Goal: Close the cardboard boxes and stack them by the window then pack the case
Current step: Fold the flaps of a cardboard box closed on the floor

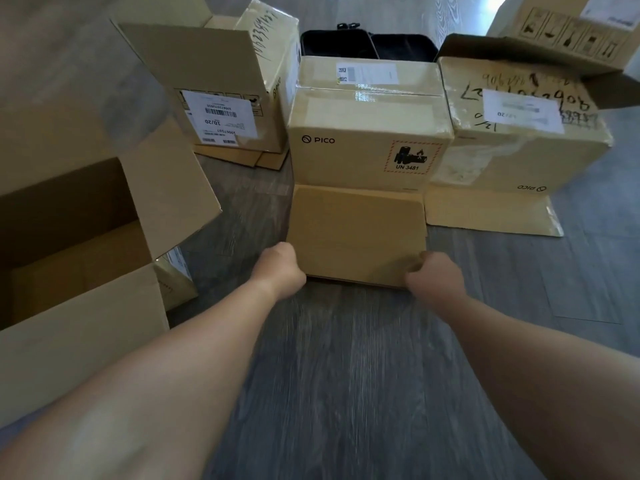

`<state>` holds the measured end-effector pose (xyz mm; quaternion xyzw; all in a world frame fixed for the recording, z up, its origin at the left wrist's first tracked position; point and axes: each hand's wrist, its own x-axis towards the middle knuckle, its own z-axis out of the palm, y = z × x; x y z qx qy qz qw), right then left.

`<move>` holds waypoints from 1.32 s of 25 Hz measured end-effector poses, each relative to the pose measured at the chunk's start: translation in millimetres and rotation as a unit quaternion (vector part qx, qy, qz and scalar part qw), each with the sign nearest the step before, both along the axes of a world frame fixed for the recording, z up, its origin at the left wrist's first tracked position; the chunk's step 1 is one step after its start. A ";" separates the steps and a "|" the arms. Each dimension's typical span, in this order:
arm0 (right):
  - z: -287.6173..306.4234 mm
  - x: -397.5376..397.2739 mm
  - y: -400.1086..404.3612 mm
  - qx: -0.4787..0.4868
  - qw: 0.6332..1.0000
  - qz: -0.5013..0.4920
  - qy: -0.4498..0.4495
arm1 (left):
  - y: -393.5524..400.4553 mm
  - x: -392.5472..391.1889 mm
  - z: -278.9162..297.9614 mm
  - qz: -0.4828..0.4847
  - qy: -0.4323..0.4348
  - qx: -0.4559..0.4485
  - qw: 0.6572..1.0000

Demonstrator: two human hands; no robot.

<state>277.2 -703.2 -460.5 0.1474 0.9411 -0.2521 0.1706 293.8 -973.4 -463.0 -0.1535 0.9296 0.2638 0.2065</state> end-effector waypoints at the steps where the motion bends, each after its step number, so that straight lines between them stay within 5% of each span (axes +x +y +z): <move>1: 5.0 0.8 2.5 0.026 0.999 0.001 0.023 | 2.1 2.3 5.4 -0.009 0.012 -0.028 0.999; 14: 89.7 22.6 3.9 0.097 0.954 0.082 0.272 | -15.6 15.0 96.8 0.019 0.220 0.005 0.975; 20: 130.6 -4.4 -65.7 0.072 0.938 0.100 0.325 | -67.3 20.3 149.0 0.103 0.300 -0.033 0.948; 27: 139.4 6.1 -258.2 -0.023 0.919 0.245 0.307 | -236.3 115.9 170.9 0.236 0.277 -0.147 0.920; 33: 110.9 56.5 -377.1 -0.033 0.887 0.408 0.215 | -322.7 228.7 143.4 0.353 0.148 -0.163 0.910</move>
